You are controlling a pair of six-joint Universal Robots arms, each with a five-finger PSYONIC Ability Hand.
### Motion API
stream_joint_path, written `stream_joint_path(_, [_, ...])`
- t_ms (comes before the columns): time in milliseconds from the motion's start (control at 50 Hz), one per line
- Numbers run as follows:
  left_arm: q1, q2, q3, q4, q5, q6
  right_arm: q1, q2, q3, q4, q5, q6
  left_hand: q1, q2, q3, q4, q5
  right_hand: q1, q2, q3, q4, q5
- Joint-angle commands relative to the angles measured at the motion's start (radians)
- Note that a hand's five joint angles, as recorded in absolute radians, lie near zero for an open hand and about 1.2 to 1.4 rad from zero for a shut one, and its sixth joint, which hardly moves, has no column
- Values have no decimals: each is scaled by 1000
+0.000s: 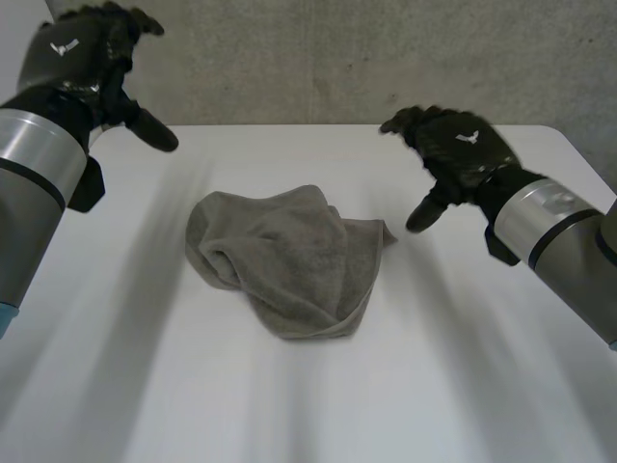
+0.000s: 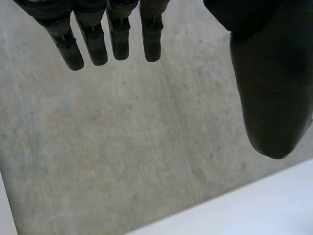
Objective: Fold the towel.
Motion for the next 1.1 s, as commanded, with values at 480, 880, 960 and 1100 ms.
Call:
stream_joint_path(480, [-16,-114,16,-89,-4,24,-79,-7,-35,-7,166,-1,-99,-62,-51,-59,-40,-71,-78,-43,-76,-62])
stream_joint_path(880, [-18,-115,11,-89,-4,24,-83,-10,-35,-9,186,1,-93,-56,-51,-59,-34,-71,-78,-43,-76,-62])
stream_joint_path(960, [-18,-114,8,-88,-2,22,-83,-10,-37,-9,181,-4,-87,-50,-51,-59,-29,-71,-78,-43,-76,-62])
stream_joint_path(1100, [-115,-109,-30,-98,27,29,-96,10,-52,9,29,-98,-55,-18,-51,-59,4,-71,-78,-43,-76,-62])
